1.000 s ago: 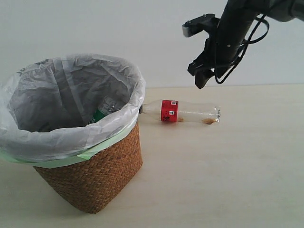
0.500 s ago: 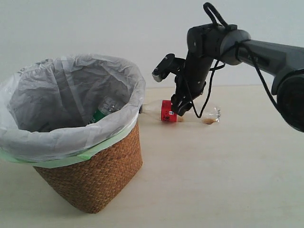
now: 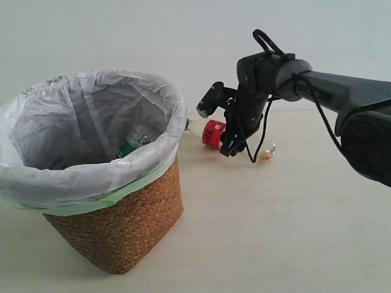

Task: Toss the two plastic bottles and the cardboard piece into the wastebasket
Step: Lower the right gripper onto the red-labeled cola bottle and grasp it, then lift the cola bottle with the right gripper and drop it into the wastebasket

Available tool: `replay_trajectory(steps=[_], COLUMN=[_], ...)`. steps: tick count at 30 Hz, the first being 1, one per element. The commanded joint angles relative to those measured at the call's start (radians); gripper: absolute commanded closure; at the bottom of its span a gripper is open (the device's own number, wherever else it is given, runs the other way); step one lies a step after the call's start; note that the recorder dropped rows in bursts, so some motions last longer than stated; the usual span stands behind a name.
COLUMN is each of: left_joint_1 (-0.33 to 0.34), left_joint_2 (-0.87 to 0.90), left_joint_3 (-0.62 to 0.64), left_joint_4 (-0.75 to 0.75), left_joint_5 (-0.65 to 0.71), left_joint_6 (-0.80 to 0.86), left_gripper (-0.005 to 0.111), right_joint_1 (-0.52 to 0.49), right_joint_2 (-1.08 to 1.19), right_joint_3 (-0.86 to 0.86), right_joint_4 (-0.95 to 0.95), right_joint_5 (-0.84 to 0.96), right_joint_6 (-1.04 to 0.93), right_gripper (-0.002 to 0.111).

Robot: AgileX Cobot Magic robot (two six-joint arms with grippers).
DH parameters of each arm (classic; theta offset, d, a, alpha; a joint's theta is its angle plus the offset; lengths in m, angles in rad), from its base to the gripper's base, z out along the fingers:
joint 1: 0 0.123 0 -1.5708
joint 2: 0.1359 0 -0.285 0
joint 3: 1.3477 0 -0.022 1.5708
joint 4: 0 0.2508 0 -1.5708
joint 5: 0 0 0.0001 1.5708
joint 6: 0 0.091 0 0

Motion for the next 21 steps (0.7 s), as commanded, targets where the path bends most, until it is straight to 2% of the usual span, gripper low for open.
replay_trajectory(steps=[1,6,8,11,12,21], left_joint_1=[0.001,0.001,0.001,0.001,0.001,0.001], left_joint_2=[-0.003,-0.003,-0.003,-0.003,-0.003,-0.003], left_joint_3=[0.004,0.004,0.004,0.004,0.004,0.004], left_joint_4=[0.003,0.003,0.003,0.003,0.003,0.003], left_joint_5=[-0.003,-0.003,-0.003,-0.003,-0.003,-0.003], left_joint_6=[-0.005,-0.005,-0.005,-0.005,-0.005,-0.005], left_gripper=[0.103,0.103,0.103,0.103,0.103,0.103], right_joint_1=[-0.002,-0.002,-0.002,-0.002,-0.002,-0.002], right_joint_2=[0.043,0.043,0.043,0.032,0.025,-0.141], right_joint_3=[0.014,0.014,0.014,0.014,0.014,0.014], right_joint_4=[0.022,0.030,0.030,0.030,0.030,0.033], right_joint_5=[0.051,0.042,0.042,0.032,0.032,0.184], right_joint_6=[0.013,0.026,0.026,0.072,0.090,0.248], right_gripper=[0.050,0.051,0.059,0.093,0.109,0.107])
